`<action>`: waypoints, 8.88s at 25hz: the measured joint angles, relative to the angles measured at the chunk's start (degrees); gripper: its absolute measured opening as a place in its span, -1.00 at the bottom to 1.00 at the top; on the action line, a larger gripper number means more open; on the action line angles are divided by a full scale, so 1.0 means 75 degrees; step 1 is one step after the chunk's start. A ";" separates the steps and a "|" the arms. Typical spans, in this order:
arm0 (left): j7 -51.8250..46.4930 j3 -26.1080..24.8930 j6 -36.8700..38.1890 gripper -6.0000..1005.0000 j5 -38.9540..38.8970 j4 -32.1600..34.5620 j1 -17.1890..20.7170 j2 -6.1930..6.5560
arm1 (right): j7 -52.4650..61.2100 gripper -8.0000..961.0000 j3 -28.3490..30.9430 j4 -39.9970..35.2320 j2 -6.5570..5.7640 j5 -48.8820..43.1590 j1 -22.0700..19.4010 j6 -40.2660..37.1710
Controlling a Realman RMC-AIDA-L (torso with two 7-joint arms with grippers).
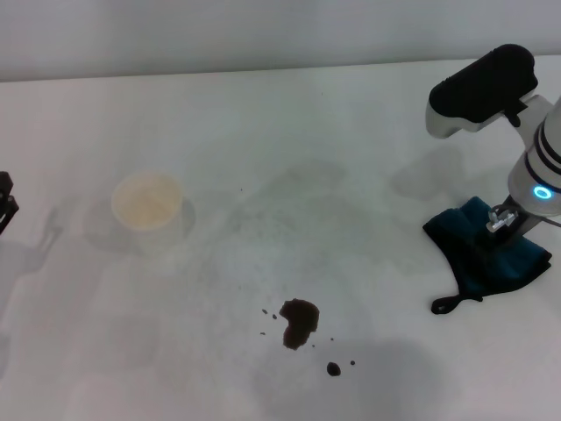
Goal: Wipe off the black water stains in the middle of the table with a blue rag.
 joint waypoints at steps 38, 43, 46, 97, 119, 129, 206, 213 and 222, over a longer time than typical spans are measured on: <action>0.0000 0.0008 0.0041 0.77 0.0019 0.0009 0.0074 0.0003 | 0.0399 -0.84 -0.2091 -0.0530 0.0093 0.1968 0.0277 -0.0393; 0.0000 0.0023 0.0053 0.77 0.0034 0.0023 0.0059 0.0003 | 0.0803 -0.85 -0.2902 -0.0577 0.0100 0.2379 0.0586 -0.0550; 0.0001 0.0024 0.0057 0.77 0.0046 0.0025 0.0066 0.0003 | 0.0899 -0.84 -0.3136 -0.0741 0.0099 0.2651 0.0674 -0.0621; 0.0317 0.0028 -0.0012 0.77 -0.0179 -0.0027 -0.0131 0.0013 | 0.0917 -0.87 -0.4947 0.0365 0.0097 0.4765 0.2375 -0.2049; 0.0317 -0.0002 0.0038 0.77 -0.0271 -0.0081 -0.0070 0.0040 | 0.1096 -0.87 -0.3966 0.0871 0.0096 0.3377 0.2615 -0.1481; 0.0317 0.0000 -0.0009 0.77 -0.0316 -0.0081 -0.0130 0.0037 | 0.0642 -0.87 -0.4223 0.0705 0.0096 0.4419 0.2515 -0.1865; 0.0245 0.0000 -0.0540 0.77 -0.0785 -0.0019 -0.0341 0.0023 | -0.3811 0.01 0.3969 -0.0191 -0.0036 0.2588 -0.0628 -0.1492; 0.0246 0.0000 -0.0539 0.77 -0.0799 -0.0010 -0.0323 0.0014 | -0.6042 0.04 0.6067 0.0640 -0.0063 0.4582 -0.0960 -0.1890; 0.0246 0.0000 -0.0539 0.77 -0.0914 0.0016 -0.0314 -0.0004 | -1.0186 0.04 0.8938 0.3132 -0.0082 0.7693 -0.1186 -0.2121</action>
